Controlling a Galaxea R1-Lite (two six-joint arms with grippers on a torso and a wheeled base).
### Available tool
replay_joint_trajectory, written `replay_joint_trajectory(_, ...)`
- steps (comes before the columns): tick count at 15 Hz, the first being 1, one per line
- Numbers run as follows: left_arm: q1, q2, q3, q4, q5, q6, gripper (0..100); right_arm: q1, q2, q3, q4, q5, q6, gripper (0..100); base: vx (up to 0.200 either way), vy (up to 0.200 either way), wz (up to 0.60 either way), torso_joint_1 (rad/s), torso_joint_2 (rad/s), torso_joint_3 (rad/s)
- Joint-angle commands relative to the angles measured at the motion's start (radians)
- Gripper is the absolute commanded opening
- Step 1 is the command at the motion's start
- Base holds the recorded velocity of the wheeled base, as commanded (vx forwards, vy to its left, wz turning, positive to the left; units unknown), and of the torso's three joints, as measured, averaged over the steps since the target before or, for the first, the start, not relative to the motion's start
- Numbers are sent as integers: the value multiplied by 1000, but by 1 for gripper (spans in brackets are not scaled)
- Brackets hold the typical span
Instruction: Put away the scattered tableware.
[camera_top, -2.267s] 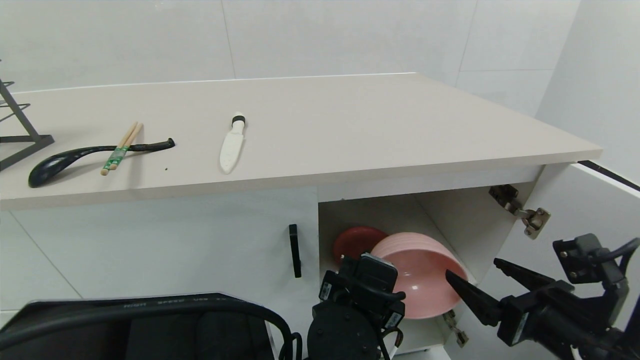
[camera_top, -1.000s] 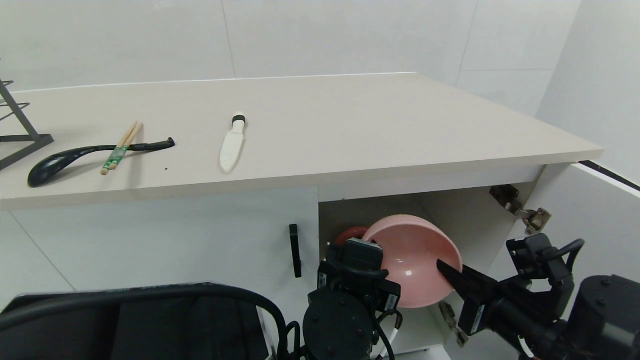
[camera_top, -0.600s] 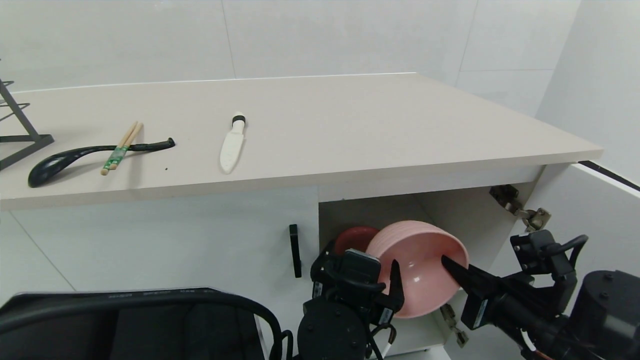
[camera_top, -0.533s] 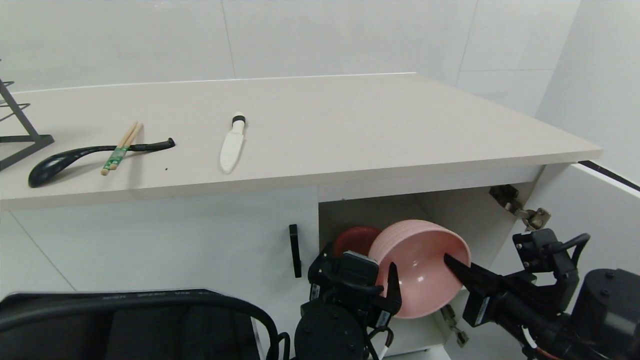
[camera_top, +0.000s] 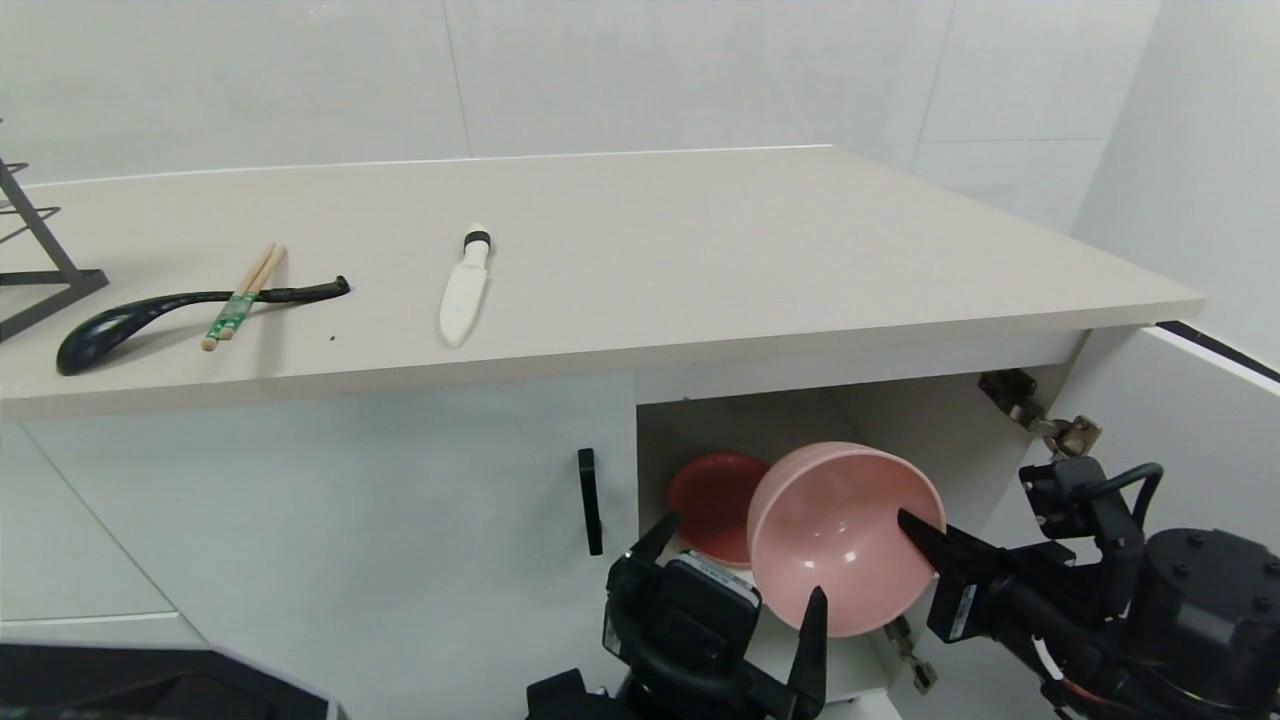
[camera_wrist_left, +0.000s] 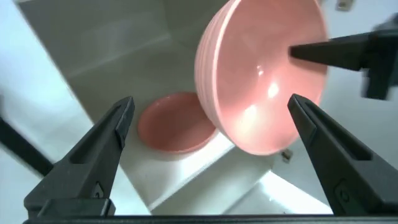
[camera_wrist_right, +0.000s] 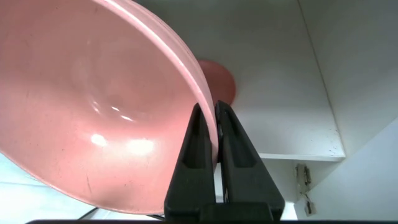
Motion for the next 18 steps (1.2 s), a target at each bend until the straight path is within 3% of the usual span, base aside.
replay_joint_trajectory(1,-9,-63,109,0,-22,1,100,-8,9,0,-1,-1,0,0,0,0,0,0,0,0)
replay_joint_trajectory(7,3,-225,343,0,-200,6,100,-18,9,0,-1,-1,0,0,0,0,0,0,0,0)
replay_joint_trajectory(9,37,-261,367,0,-246,7,100,-9,9,0,-1,-1,2,0,0,0,0,0,0,0)
replay_joint_trajectory(12,52,-348,429,0,-362,9,100,6,11,0,-1,-1,8,0,0,0,0,0,0,0)
replay_joint_trajectory(15,100,-400,491,0,-520,18,100,12,20,0,2,7,32,0,0,0,0,0,0,0)
replay_joint_trajectory(16,135,-405,491,0,-566,41,100,28,40,0,-1,24,52,0,0,0,0,0,0,0)
replay_joint_trajectory(18,223,-402,491,0,-726,118,100,29,104,0,-1,62,80,0,0,0,0,0,0,0)
